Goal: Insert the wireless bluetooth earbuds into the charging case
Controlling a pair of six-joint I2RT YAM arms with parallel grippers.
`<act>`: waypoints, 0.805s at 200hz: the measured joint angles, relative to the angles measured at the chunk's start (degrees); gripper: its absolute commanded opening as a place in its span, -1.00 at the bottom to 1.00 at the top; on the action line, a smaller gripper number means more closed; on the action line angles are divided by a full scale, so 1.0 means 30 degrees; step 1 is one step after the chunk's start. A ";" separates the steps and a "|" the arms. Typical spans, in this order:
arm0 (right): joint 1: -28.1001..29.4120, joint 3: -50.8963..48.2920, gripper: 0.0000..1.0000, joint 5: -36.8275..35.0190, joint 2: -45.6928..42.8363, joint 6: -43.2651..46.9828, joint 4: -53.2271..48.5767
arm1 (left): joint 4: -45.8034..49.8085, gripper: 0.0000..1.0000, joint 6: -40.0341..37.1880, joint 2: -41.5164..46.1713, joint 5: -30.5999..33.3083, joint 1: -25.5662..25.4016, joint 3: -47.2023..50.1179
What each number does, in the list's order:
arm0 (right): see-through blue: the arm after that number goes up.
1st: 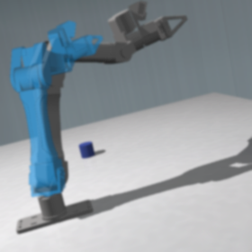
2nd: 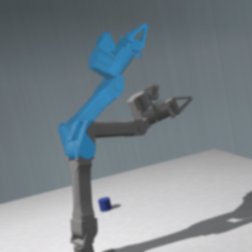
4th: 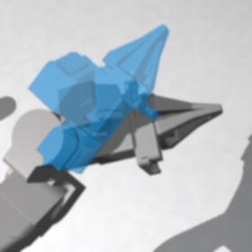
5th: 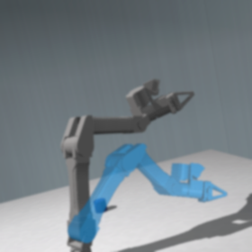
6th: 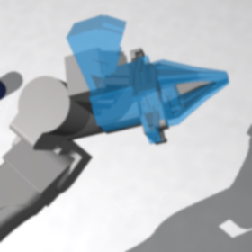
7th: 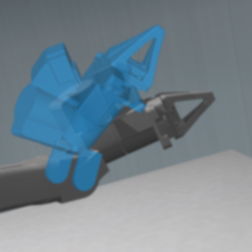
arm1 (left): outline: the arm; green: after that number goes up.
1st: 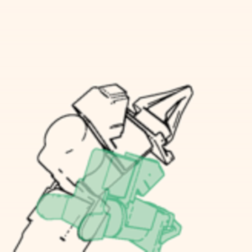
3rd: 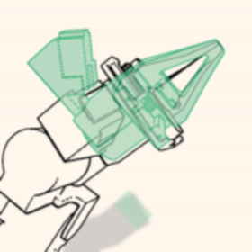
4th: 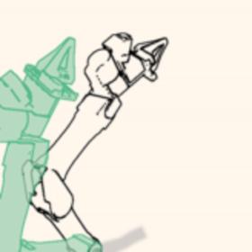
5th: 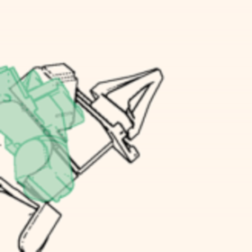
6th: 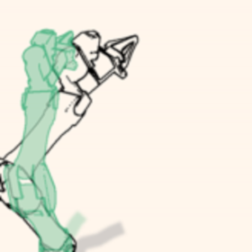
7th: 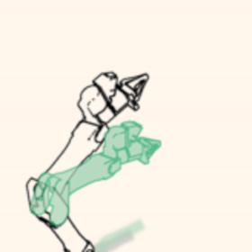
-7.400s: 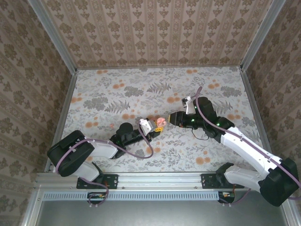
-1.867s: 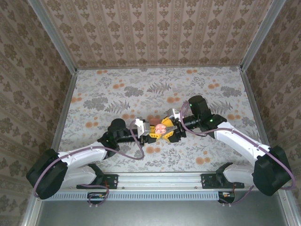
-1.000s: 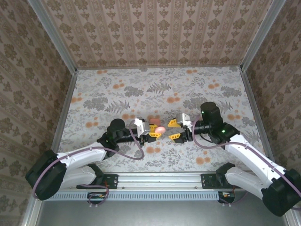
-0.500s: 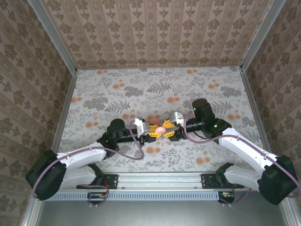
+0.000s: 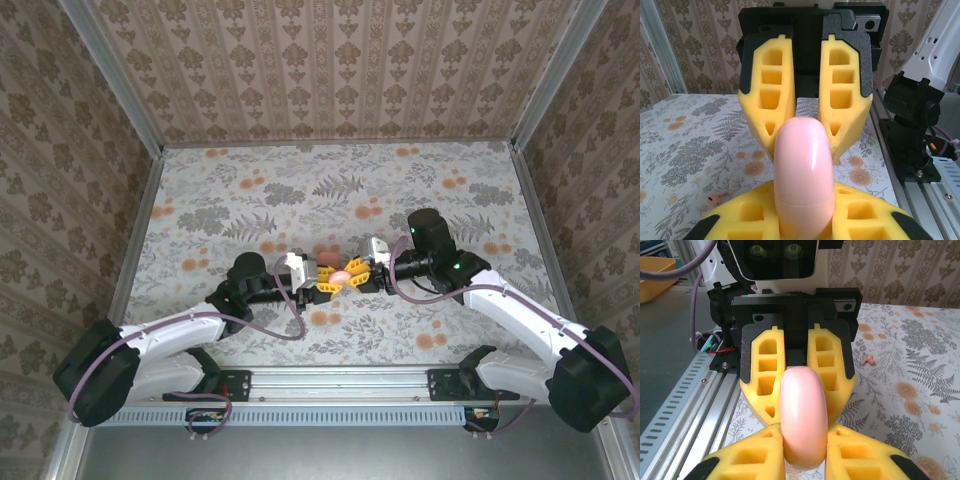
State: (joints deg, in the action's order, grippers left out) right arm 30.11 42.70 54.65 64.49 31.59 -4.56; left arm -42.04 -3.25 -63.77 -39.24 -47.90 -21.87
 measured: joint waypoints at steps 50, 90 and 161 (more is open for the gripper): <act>0.0007 0.0160 -0.69 0.0036 0.0015 0.0495 -0.0372 | 0.0015 -0.28 -0.0087 0.0066 0.0044 -0.0015 0.0007; -0.0124 0.0423 -0.68 0.0015 0.0022 0.1071 -0.1712 | 0.0007 0.26 -0.0284 0.0066 0.0430 -0.0022 0.0007; -0.2368 0.2688 -0.69 -0.2463 0.3198 0.1348 -0.6499 | 0.0022 0.85 -0.0080 -0.0073 0.3541 -0.0182 0.0015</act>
State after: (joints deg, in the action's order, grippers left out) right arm 23.00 50.76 47.27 74.08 35.64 -24.05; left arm -41.98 -3.49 -63.99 -28.62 -48.45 -21.82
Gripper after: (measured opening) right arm 0.165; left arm 0.855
